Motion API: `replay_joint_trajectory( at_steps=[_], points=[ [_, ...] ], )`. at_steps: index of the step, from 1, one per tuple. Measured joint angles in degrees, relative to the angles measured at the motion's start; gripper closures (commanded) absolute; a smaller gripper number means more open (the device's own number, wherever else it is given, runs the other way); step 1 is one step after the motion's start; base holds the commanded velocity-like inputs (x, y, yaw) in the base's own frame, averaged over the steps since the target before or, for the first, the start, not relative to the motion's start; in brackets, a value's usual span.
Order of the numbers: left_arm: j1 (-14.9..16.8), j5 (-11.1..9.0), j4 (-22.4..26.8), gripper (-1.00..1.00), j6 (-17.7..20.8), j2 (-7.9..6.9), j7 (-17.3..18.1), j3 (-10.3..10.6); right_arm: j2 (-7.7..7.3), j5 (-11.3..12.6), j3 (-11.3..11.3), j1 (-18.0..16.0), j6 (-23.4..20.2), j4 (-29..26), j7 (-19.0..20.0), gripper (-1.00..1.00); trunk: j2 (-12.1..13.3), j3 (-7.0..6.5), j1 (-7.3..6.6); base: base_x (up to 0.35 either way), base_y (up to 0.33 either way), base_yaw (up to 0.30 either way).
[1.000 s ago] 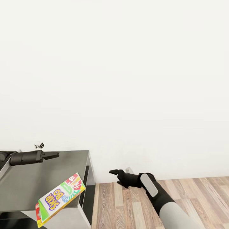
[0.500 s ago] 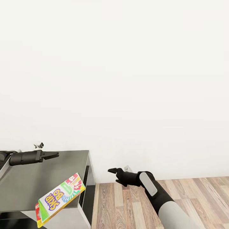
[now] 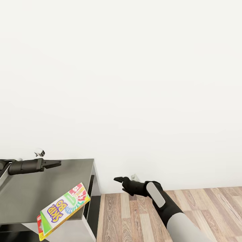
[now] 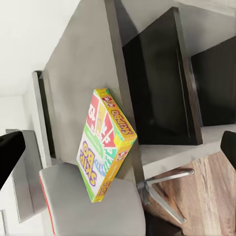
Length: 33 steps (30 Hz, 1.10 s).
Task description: Put all the toys in the child's room - the three board games (two on the bed and one on the table), the two jigsaw puzzles on the table, and the tennis ball on the table - inside the toy box on the table in the child's room.
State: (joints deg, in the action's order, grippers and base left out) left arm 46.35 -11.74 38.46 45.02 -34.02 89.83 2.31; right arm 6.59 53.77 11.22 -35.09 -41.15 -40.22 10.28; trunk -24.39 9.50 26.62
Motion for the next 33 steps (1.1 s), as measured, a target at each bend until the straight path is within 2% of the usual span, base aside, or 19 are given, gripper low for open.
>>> replay_joint_trajectory(
  at_steps=[6, 8, 23, 33],
  points=[
    [0.0, -0.1, 0.0, -1.00, 1.1, -0.99, 0.0, 0.0, 0.82, 0.0, 6.4, 0.0, 1.5, -1.0, 0.6, -1.00, -2.4, 1.08, 1.32, 0.000, 0.000, 0.000],
    [0.0, -0.1, 0.1, -1.00, 1.1, -1.16, 0.0, 0.0, 0.85, -0.1, 7.1, 0.0, 2.5, -1.3, 0.7, -1.00, -3.2, 1.45, 1.76, 0.000, 0.000, 0.000],
    [0.0, -0.1, 0.1, -1.00, 1.2, -1.59, 0.0, 0.0, 0.72, 0.0, 7.6, 0.4, 7.4, -1.4, 0.9, -1.00, -9.3, 3.51, 5.06, 0.000, 0.000, -0.008],
    [0.0, -0.1, 0.1, -1.00, 1.2, -1.60, 0.0, 0.0, 0.86, -0.1, 8.0, 0.4, 8.0, -1.4, 1.1, -1.00, -13.3, 4.38, 7.26, 0.000, 0.000, 0.000]
  ],
)
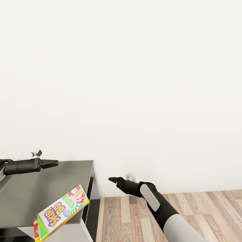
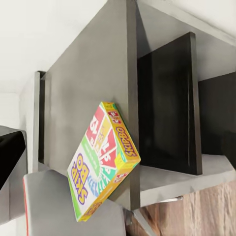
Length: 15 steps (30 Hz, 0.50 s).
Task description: Put all the toys in the child's room - the three board games (two on the bed and one on the table), the two jigsaw puzzles on the table, and the tennis ball on the table - inside the toy box on the table in the child's room.
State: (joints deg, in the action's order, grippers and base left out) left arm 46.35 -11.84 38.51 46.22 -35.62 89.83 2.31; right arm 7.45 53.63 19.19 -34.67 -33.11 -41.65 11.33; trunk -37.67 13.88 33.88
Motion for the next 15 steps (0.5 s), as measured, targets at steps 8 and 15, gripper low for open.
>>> replay_joint_trajectory(
  at_steps=[8, 15],
  points=[
    [0.0, 0.0, 0.0, -1.00, 0.0, 0.00, 0.0, 0.0, 0.02, 0.0, 0.1, 0.0, 0.1, 0.0, 0.0, -1.00, -3.2, 0.68, 1.76, 0.000, 0.000, 0.040],
    [0.0, 0.0, 0.0, -1.00, 0.0, 0.00, 0.0, 0.0, 0.02, -0.1, 0.1, 0.1, 0.1, 0.0, 0.0, -1.00, -5.6, 1.11, 3.08, 0.000, 0.000, 0.103]
  ],
)
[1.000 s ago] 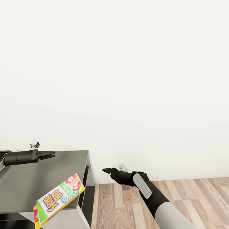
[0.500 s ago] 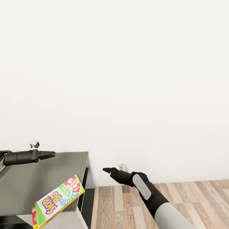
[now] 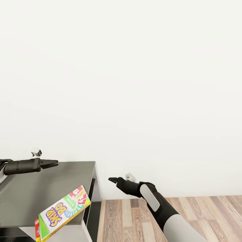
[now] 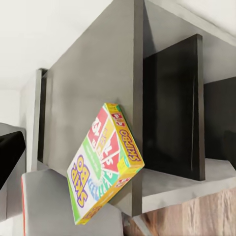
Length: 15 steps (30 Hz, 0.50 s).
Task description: Put all the toys in the child's room - the three board games (two on the bed and one on the table), the two jigsaw puzzles on the table, and the tennis ball on the table - inside the toy box on the table in the child's room.
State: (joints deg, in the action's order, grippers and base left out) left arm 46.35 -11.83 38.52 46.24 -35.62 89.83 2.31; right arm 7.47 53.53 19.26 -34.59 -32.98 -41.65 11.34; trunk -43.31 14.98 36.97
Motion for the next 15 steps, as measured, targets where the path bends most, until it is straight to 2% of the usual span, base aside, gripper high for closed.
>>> replay_joint_trajectory(
  at_steps=[10, 15],
  points=[
    [0.0, 0.0, 0.0, -1.00, 0.0, -0.07, 0.0, 0.0, 0.00, 0.0, 0.0, 0.0, 0.1, 0.0, 0.0, -1.00, 0.0, -0.92, 0.00, -0.002, 0.000, 0.134],
    [0.0, 0.0, 0.0, -1.00, 0.0, -0.05, 0.0, 0.0, -0.01, 0.0, 0.0, 0.0, 0.1, 0.0, 0.0, -1.00, 0.0, -1.31, 0.01, -0.113, 0.009, 0.161]
  ],
)
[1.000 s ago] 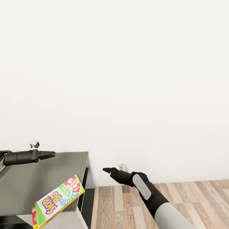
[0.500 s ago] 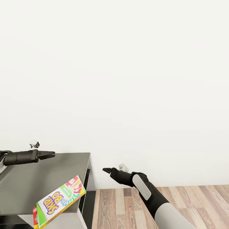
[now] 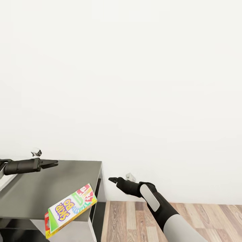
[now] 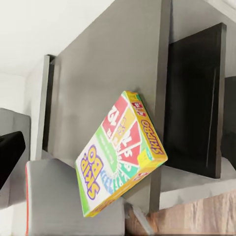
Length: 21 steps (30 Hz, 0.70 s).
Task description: Put all the toys in the child's room - the three board games (two on the bed and one on the table), the two jigsaw puzzles on the table, and the tennis ball on the table - inside the toy box on the table in the child's room.
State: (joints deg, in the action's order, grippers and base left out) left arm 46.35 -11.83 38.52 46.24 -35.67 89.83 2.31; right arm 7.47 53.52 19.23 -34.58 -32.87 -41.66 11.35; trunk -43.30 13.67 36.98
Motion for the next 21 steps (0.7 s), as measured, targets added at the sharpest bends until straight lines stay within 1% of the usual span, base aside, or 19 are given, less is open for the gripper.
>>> replay_joint_trajectory(
  at_steps=[5, 11, 13, 16, 18, 21],
  points=[
    [0.0, 0.0, 0.0, -1.00, 0.0, 0.04, 0.0, 0.0, 0.00, 0.0, -0.1, 0.0, 0.0, 0.0, -0.1, -1.00, 0.0, -0.10, 0.01, -0.161, 0.039, 0.049],
    [0.0, 0.0, 0.0, -1.00, 0.0, 0.05, 0.0, 0.0, 0.01, 0.0, -0.4, 0.1, 0.5, 0.0, -0.1, -1.00, 0.0, -0.12, -0.01, -0.038, 0.008, 0.009],
    [0.0, 0.0, 0.0, -1.00, 0.0, 0.05, 0.0, 0.0, 0.01, 0.0, -0.4, 0.1, 2.0, 0.1, -0.1, -1.00, 0.0, -0.12, -0.01, -0.009, 0.002, 0.002],
    [0.0, 0.0, 0.0, -1.00, 0.0, 0.05, 0.0, 0.0, 0.01, -0.1, -0.2, 0.1, 5.5, 0.4, -0.2, -1.00, 0.0, -0.13, -0.01, -0.004, 0.001, 0.001],
    [0.0, 0.0, 0.0, -1.00, 0.0, 0.05, 0.0, 0.0, 0.01, -0.1, -0.1, 0.2, 9.5, 1.2, -0.4, -1.00, 0.0, -0.13, -0.01, -0.002, 0.000, 0.000],
    [0.0, 0.0, 0.0, -1.00, 0.0, 0.05, 0.0, 0.0, 0.01, 0.1, -0.2, 0.2, 12.3, 2.7, -0.4, -1.00, 0.0, -0.13, -0.01, 0.000, 0.000, 0.000]
  ],
)
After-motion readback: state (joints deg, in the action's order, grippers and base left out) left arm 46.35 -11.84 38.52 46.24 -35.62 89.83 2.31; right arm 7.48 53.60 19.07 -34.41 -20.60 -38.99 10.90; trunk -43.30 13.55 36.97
